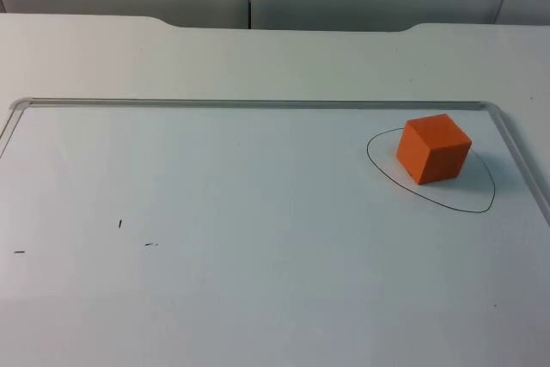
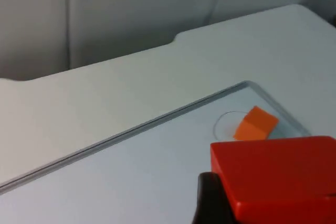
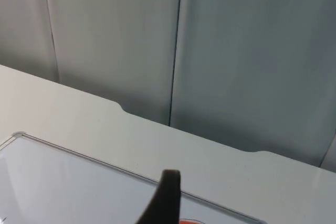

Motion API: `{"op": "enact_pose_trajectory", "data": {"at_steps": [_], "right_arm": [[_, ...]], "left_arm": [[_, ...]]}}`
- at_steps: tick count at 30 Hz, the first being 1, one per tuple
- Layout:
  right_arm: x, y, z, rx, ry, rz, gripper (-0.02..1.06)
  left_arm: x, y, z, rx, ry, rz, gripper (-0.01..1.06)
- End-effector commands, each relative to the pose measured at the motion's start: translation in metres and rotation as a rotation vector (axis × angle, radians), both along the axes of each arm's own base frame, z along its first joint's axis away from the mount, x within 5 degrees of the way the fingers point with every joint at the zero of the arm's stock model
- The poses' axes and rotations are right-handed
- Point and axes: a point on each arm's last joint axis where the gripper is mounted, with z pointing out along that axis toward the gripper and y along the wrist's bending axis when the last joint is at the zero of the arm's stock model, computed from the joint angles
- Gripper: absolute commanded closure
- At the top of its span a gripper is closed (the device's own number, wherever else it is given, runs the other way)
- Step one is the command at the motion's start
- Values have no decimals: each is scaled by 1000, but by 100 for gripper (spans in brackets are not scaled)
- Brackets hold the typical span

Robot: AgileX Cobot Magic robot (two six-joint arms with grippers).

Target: Pick up one cube with the left hand and another cube with the right hand. First place the cube in the right hand at the target position, then stack the cube in the left hand on top.

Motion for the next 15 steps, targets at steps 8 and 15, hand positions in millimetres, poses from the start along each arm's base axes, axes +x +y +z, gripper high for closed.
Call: {"op": "enact_pose_trajectory", "data": {"at_steps": [8, 15], "right_arm": [[-6, -1, -4, -4, -4, 8, 23], [-6, -2, -3, -5, -14, 6, 23]], "left_arm": [[67, -40, -36, -129, -60, -186, 105], [93, -78, -75, -23, -92, -297, 105]]}}
